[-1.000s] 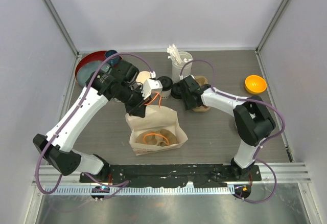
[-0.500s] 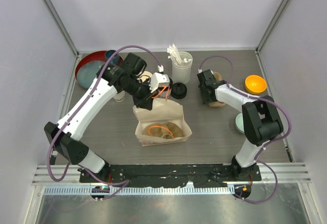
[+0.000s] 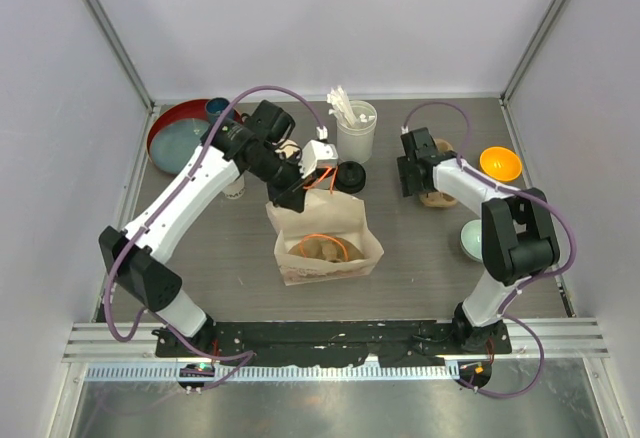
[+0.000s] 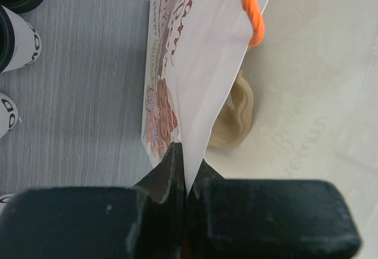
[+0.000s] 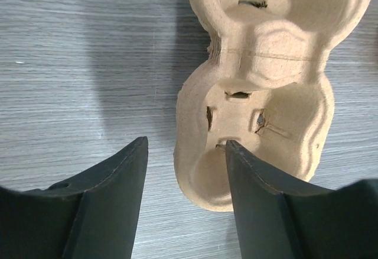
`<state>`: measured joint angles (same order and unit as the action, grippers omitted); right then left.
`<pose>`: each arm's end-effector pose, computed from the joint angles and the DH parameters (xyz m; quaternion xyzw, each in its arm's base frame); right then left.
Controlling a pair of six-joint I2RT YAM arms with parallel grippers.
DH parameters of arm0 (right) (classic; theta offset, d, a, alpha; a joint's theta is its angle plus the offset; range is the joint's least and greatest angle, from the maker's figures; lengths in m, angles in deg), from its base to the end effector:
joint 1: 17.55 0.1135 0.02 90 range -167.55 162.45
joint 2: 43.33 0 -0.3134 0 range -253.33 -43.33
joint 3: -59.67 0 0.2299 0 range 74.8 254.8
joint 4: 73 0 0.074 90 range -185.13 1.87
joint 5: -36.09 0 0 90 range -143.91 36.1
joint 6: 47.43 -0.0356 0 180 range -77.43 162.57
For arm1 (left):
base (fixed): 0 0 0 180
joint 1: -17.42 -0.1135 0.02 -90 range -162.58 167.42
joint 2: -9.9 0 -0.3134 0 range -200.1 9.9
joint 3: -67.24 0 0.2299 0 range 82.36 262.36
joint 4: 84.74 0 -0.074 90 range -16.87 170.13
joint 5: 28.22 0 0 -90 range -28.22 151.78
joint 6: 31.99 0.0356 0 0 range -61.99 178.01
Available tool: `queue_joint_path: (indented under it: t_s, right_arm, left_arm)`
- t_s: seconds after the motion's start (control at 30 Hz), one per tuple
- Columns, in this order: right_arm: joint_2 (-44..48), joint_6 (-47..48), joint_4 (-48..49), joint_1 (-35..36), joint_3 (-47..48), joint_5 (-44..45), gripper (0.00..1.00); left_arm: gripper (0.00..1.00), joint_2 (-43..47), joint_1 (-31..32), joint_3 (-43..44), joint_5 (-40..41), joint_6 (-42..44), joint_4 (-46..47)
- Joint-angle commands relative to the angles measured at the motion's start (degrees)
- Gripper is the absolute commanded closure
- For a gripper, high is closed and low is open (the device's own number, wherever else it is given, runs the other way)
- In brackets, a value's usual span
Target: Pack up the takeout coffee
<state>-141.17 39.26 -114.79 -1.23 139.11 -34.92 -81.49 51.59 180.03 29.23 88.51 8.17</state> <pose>0.3242 0.0829 0.2580 -0.0658 0.9518 -0.1138 0.2772 0.2246 -0.1756 0.4159 0.5518 0.7613 -0.2803 0.1932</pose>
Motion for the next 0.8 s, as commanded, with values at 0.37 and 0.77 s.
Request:
queue_joint_path:
  t_s: [0.37, 0.77]
  right_arm:
    - [13.9, 0.2, -3.9, 0.2, 5.6, -5.4, 0.25]
    - [21.5, -1.7, -0.4, 6.1, 8.2, -22.3, 0.25]
  left_arm:
    - [1.0, -1.1, 0.7, 3.1, 0.7, 1.1, -4.2]
    - [1.0, 7.9, -6.9, -1.1, 8.2, 6.7, -13.8]
